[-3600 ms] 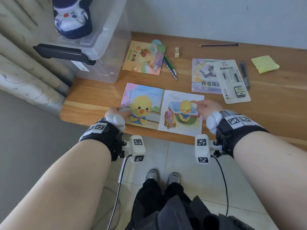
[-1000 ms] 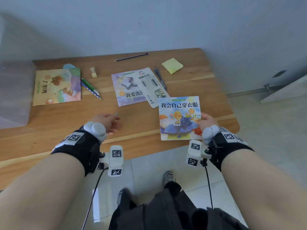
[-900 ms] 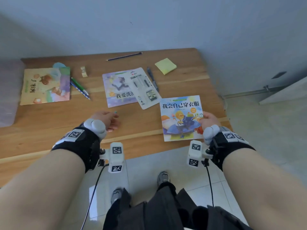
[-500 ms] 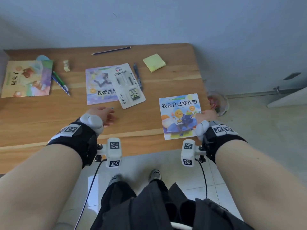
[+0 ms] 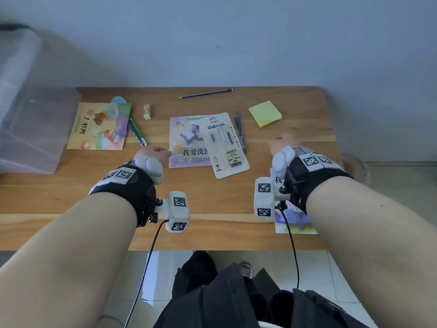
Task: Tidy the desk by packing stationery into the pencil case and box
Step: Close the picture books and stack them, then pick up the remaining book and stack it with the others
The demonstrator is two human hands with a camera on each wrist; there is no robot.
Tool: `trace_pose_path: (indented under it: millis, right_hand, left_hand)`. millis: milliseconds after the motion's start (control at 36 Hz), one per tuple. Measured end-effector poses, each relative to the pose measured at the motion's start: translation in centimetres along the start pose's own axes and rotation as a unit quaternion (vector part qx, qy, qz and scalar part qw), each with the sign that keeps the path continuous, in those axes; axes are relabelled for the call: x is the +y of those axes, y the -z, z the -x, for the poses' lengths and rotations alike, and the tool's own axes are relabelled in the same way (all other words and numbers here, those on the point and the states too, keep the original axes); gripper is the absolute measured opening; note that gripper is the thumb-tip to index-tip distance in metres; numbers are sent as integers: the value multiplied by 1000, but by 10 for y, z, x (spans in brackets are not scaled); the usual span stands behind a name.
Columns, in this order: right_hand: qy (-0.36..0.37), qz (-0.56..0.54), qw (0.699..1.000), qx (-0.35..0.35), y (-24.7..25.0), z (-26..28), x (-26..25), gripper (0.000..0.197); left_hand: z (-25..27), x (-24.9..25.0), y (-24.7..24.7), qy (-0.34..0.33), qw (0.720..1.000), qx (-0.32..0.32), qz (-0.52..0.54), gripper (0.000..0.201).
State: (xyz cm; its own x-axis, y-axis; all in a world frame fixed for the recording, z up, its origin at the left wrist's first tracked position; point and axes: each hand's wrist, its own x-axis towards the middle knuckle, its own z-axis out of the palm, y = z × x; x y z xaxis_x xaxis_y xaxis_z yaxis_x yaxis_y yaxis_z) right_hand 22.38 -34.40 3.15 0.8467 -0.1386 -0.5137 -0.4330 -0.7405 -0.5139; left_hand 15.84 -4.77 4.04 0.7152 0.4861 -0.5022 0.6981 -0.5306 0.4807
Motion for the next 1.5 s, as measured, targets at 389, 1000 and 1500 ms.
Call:
trace_pose_path:
  millis: [389, 1000, 1500]
  right_hand:
    - [68, 109, 981, -142, -77, 11, -70, 38]
    - [126, 178, 971, -93, -109, 21, -28, 33]
    - [335, 452, 794, -231, -166, 63, -63, 75]
  left_hand:
    - [-19, -31, 32, 39, 997, -37, -61, 19]
    - [8, -117, -16, 134, 981, -42, 135, 16]
    - [66, -177, 37, 51, 985, 123, 114, 13]
